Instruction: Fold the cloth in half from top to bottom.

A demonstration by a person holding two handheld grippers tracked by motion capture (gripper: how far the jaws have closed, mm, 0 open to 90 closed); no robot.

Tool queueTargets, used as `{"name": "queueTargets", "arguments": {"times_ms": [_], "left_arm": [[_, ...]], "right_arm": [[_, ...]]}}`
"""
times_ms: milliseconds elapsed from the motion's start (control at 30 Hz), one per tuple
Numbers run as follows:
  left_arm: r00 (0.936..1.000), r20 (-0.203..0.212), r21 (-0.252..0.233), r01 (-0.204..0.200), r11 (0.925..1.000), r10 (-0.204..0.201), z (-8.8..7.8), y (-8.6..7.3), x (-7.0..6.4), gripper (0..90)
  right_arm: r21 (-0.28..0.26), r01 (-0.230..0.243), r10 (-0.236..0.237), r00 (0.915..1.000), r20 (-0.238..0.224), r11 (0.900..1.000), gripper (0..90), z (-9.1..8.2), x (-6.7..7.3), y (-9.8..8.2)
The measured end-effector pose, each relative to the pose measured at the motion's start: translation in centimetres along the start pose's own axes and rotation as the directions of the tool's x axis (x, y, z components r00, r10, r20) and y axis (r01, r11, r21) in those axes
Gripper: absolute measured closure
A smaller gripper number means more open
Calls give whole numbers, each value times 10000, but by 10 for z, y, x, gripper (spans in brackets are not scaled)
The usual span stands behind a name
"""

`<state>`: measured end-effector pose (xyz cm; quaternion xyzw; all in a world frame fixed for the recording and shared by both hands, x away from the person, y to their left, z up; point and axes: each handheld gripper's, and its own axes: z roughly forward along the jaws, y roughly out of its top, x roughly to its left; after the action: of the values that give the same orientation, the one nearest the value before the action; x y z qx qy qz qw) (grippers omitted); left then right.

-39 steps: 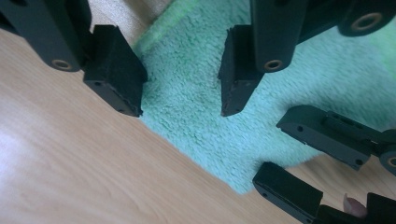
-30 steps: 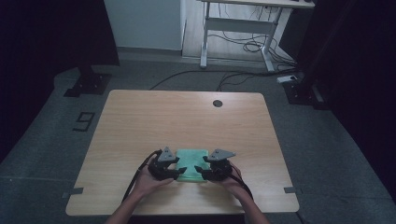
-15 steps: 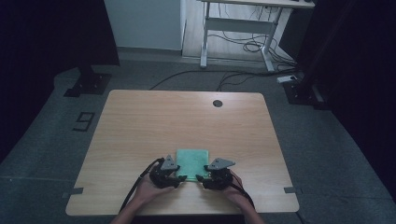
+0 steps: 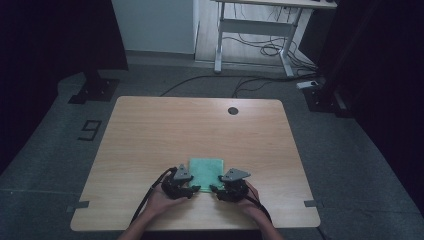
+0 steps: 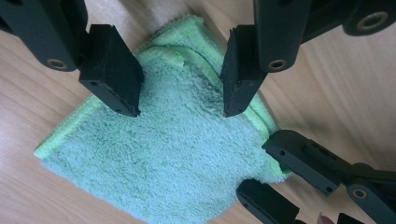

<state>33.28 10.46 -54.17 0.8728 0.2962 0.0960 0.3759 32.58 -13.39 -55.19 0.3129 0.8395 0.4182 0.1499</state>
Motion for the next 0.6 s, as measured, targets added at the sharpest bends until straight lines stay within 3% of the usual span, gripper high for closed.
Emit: {"name": "queueTargets", "arguments": {"times_ms": [600], "left_arm": [[9995, -90, 104, 314, 9995, -313, 16, 20, 19, 502]], "right_arm": [[-21, -548, 548, 9970, 551, 9985, 486, 7, -18, 6]]}}
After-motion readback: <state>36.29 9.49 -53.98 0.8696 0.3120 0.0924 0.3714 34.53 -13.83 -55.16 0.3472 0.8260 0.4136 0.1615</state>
